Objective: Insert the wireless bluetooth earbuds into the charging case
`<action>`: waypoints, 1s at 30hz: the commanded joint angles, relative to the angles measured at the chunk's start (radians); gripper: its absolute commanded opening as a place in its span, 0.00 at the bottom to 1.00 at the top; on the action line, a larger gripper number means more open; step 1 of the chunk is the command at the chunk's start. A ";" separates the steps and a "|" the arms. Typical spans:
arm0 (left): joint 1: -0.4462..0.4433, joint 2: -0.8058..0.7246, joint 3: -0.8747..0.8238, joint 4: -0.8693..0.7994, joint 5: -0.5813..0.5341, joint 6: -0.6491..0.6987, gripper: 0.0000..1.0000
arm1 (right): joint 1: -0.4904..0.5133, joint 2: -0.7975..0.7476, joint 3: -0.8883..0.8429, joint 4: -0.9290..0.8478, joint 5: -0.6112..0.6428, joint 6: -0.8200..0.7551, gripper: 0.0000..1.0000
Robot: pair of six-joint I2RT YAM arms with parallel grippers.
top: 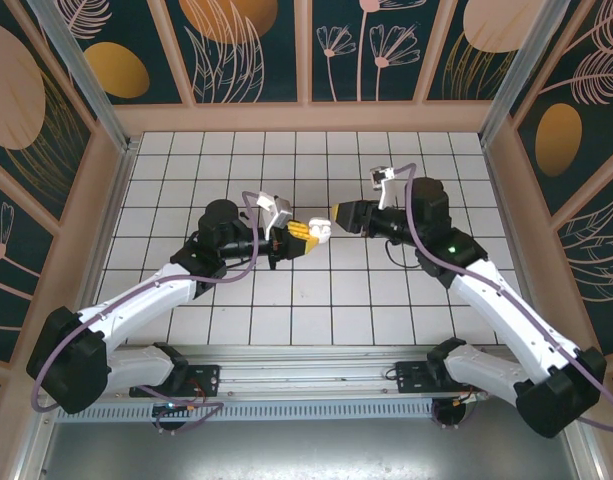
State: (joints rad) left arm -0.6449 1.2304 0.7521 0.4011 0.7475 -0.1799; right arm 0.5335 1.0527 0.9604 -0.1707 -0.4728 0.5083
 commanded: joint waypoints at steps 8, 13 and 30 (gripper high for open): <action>0.005 0.016 0.004 -0.024 0.055 0.068 0.00 | -0.012 0.117 0.012 0.116 -0.194 0.181 0.46; 0.005 0.027 0.006 -0.010 0.063 0.062 0.00 | 0.007 0.157 0.002 0.166 -0.248 0.213 0.45; 0.038 0.042 -0.062 0.058 -0.063 -0.098 0.00 | 0.039 -0.062 0.033 0.055 -0.301 0.068 0.34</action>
State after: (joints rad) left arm -0.6353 1.2591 0.7185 0.3946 0.6979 -0.1986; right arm 0.5598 1.1198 0.9607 -0.1032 -0.7238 0.6346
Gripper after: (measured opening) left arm 0.129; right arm 0.339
